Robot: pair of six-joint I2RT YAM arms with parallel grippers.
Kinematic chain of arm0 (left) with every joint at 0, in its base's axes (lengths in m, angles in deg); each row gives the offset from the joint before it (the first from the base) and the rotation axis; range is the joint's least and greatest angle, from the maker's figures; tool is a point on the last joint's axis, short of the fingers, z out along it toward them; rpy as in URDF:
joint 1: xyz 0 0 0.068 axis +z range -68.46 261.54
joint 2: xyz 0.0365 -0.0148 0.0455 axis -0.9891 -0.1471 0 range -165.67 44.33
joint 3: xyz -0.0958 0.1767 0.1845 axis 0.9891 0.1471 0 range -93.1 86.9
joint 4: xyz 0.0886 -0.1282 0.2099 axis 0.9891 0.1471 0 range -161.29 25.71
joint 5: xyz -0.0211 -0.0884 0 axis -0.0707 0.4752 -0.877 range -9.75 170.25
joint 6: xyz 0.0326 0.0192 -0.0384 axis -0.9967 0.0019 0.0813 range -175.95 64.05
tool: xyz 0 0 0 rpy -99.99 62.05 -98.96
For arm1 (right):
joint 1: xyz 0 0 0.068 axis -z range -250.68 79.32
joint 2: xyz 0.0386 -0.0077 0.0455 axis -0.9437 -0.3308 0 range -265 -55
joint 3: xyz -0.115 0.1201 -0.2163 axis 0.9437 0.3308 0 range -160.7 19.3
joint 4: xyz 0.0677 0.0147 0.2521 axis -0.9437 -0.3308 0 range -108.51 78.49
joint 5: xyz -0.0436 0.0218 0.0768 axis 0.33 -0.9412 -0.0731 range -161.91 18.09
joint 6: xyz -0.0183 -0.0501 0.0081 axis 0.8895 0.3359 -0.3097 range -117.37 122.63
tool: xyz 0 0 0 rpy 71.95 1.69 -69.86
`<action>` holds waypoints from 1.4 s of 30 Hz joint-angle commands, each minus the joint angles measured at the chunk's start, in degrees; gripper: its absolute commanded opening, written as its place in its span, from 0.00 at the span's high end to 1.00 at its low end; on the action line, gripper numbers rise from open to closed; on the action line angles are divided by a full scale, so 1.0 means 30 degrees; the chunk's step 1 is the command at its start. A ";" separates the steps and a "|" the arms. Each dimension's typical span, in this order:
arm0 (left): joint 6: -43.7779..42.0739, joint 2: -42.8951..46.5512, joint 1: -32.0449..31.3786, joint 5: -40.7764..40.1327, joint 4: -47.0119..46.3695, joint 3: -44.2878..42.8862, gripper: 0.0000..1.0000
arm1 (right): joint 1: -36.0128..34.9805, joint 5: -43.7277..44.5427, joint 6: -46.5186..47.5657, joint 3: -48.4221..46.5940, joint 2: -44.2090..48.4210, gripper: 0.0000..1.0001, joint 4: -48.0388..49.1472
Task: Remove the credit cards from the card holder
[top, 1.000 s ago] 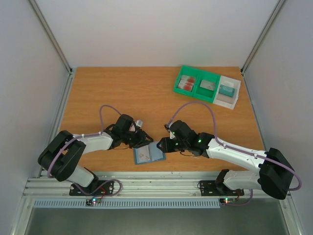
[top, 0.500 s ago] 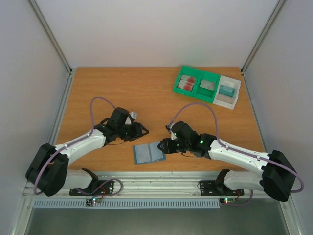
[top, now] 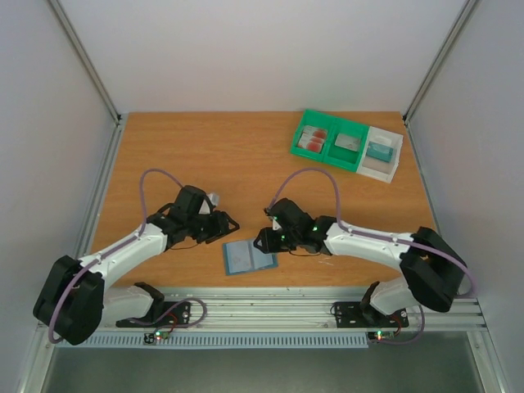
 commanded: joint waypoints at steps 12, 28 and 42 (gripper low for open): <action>-0.0657 0.1324 0.0839 0.1284 0.0368 0.1526 0.48 | -0.0849 -0.0454 -0.1261 -0.2683 -0.5781 0.69 0.1947; 0.0802 0.0900 0.0840 0.3316 -0.2770 0.2772 0.47 | -0.0842 0.1015 -0.1544 -0.0683 -0.6497 0.96 0.2661; 0.0193 -0.0353 0.0840 0.2510 -0.2678 0.2640 0.45 | -0.0843 -0.0701 -0.1580 -0.0682 -0.5017 0.90 0.3567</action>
